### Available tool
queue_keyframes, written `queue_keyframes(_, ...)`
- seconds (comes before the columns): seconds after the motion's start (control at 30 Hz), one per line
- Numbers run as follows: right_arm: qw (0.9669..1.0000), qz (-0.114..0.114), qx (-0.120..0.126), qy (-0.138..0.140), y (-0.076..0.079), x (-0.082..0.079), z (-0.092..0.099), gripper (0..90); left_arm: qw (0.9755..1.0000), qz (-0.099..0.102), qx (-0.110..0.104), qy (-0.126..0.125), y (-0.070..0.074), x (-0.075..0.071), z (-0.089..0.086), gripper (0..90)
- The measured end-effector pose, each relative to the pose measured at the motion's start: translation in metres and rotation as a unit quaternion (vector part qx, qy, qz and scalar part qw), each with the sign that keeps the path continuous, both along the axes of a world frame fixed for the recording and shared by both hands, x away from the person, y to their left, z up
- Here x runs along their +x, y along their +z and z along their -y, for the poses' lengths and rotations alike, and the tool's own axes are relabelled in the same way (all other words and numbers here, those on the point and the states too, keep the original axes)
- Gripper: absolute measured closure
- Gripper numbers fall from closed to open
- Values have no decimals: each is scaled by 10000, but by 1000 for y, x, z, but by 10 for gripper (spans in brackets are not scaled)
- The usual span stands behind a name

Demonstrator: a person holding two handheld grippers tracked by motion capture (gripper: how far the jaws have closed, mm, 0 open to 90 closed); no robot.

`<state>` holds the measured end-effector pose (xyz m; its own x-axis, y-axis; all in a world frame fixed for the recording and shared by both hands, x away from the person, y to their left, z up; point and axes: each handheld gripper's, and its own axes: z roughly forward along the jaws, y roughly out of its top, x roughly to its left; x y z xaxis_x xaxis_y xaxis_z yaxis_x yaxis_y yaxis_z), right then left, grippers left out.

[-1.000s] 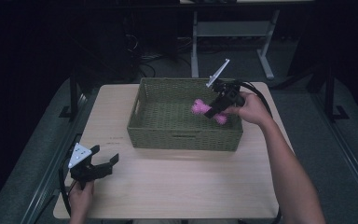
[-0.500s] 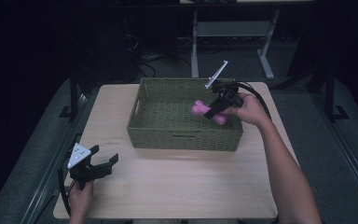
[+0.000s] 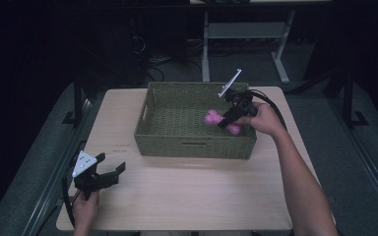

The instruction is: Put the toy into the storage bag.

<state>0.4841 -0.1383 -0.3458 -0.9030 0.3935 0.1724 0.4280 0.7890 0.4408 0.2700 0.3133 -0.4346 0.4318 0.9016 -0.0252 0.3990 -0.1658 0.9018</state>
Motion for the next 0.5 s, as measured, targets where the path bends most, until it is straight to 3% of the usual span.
queue_keyframes(0.5,10000,-53,-49,24,-11,-1,-7,574,10000,5,-15,9,0,-1,-1,133)
